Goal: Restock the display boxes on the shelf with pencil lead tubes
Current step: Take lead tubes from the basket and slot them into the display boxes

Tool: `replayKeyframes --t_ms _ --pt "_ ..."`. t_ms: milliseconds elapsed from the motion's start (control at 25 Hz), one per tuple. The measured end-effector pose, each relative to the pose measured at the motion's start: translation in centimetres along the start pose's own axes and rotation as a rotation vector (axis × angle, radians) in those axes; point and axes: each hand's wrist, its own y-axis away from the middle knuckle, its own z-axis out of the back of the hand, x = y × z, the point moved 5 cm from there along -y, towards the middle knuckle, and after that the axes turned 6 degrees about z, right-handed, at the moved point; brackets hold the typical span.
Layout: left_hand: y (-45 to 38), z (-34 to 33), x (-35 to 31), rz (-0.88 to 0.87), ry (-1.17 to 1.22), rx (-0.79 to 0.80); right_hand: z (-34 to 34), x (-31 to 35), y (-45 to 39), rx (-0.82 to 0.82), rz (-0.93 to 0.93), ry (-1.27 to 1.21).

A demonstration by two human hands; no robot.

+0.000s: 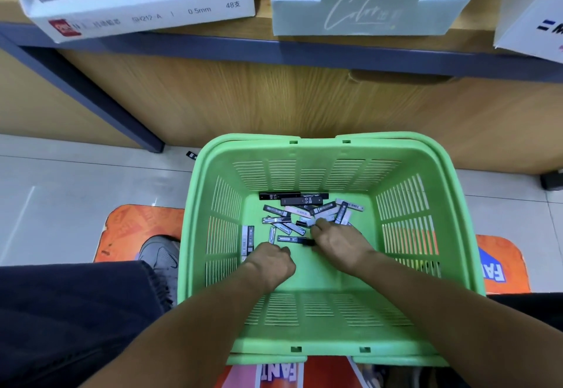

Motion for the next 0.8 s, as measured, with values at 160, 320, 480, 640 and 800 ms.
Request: replayKeyframes --t_ms 160,320,480,640,800 --pt "0.2 1.3 1.2 0.208 0.307 -0.025 0.4 -1.4 -0.1 -0.053 -0.197 -0.182" --pt "0.8 1.5 4.0 0.658 0.635 -0.107 1.4 -2.3 0.0 -0.217 -0.381 -0.390" --pt "0.0 0.4 3.5 0.821 0.675 -0.054 1.6 -3.4 0.8 -0.256 -0.575 -0.296" --pt "-0.5 0.0 3.4 0.958 0.899 -0.068 0.5 -5.0 1.1 -0.025 -0.647 -0.464" --pt "-0.3 -0.2 3.6 0.976 0.961 -0.137 0.2 -3.6 0.4 -0.160 -0.565 -0.510"
